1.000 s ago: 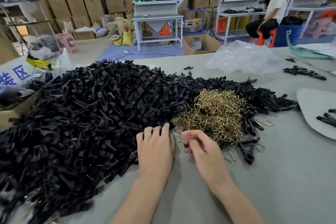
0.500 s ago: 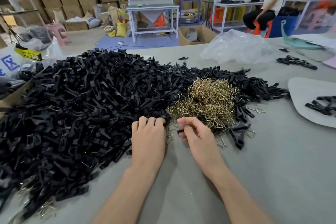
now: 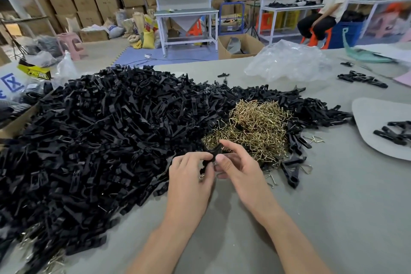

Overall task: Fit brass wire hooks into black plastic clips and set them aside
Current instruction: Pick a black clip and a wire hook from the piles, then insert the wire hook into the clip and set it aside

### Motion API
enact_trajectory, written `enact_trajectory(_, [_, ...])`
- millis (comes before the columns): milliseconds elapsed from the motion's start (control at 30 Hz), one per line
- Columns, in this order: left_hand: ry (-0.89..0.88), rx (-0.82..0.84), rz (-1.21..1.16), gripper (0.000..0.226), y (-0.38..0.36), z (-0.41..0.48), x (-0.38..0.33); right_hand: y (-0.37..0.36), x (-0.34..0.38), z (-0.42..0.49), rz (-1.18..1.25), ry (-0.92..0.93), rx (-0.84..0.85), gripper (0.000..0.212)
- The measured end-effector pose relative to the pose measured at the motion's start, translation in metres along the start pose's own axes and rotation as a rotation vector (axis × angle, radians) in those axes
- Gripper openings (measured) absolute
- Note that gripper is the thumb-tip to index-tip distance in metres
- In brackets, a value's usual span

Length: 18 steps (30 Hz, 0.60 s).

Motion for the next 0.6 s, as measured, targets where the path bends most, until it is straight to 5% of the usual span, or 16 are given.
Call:
enact_trajectory(400, [-0.003,0.036,-0.214,0.019,-0.002,0.002,-0.003,0.001,-0.003,0.006,0.184,-0.05,0.009,0.033])
enact_trajectory(600, [0.232,0.024,-0.499,0.01,-0.009,0.002,0.016,0.001,0.0,0.005,0.152,-0.05,0.016,0.034])
Point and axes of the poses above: each hand's wrist, its own z-axis towards the middle knuckle, its own y-axis out of the back of the hand, x = y × z, the point moved 9 cm from there along z, towards the middle knuckle, and after that the axes turned 5 degrees about -y, right-handed, at the moved point
